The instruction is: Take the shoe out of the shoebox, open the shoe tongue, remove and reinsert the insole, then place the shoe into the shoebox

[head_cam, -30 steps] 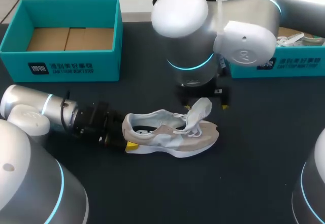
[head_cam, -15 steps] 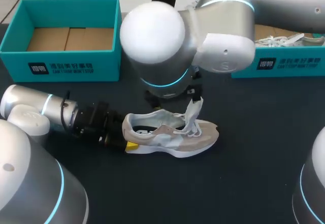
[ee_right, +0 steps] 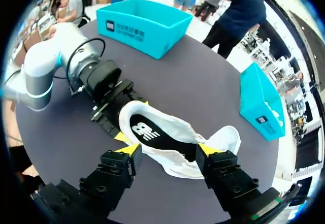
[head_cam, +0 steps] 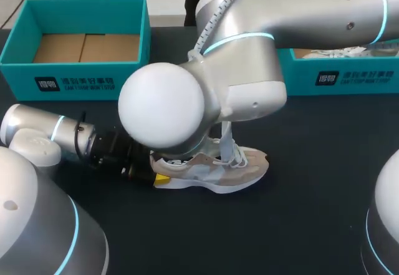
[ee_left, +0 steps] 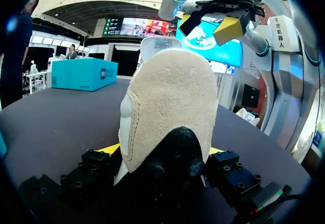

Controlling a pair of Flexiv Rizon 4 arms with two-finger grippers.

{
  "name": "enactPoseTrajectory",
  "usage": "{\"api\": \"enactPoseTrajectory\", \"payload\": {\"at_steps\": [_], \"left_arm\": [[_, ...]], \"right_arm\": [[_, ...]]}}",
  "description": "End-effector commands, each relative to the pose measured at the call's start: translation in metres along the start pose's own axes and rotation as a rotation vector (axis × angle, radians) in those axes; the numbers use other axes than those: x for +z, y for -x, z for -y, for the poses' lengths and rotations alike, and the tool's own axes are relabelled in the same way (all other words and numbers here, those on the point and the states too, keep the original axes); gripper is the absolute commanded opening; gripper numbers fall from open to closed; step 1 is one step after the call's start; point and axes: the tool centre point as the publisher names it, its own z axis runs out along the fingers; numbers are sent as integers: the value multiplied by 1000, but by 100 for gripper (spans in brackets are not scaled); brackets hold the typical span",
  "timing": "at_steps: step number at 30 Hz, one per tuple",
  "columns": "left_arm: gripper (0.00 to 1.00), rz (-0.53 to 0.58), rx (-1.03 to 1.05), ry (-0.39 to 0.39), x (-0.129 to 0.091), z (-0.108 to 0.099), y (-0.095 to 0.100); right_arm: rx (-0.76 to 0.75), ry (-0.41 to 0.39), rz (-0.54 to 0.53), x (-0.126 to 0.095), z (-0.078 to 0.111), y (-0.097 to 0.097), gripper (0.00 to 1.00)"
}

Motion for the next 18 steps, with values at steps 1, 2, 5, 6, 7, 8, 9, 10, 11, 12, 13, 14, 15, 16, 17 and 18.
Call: {"api": "enactPoseTrajectory", "payload": {"at_steps": [1,2,5,6,7,8,9,10,11,12,13,14,15,16,17,18], "left_arm": [[0,1,-1,-2,3,-6,2],[0,1,-1,-2,3,-6,2],[0,1,-1,-2,3,-6,2],[0,1,-1,-2,3,-6,2],[0,1,-1,-2,3,-6,2],[0,1,-1,-2,3,-6,2],[0,1,-1,-2,3,-6,2],[0,1,-1,-2,3,-6,2],[0,1,-1,-2,3,-6,2],[0,1,-1,-2,3,-6,2],[0,1,-1,-2,3,-6,2],[0,1,-1,-2,3,-6,2],[0,1,-1,-2,3,-6,2],[0,1,-1,-2,3,-6,2],[0,1,-1,-2,3,-6,2],[0,1,-1,-2,3,-6,2]], "right_arm": [[-391,2,-63,-1,0,-3,0],[-414,1,-55,-2,0,-4,0],[-520,-21,-48,-3,3,-7,0],[-531,-26,-43,-3,3,-7,0],[-525,-42,-22,-1,3,-8,0],[-525,-42,-22,-1,3,-8,0],[-525,-42,-22,-1,3,-8,0],[-525,-42,-22,-1,3,-8,0],[-525,-42,-22,-1,3,-8,0],[-525,-42,-22,-1,3,-8,0],[-525,-42,-22,-1,3,-8,0],[-525,-42,-22,-1,3,-8,0],[-525,-42,-22,-1,3,-8,0],[-525,-42,-22,-1,3,-8,0],[-525,-42,-22,-1,3,-8,0],[-525,-42,-22,-1,3,-8,0]]}}
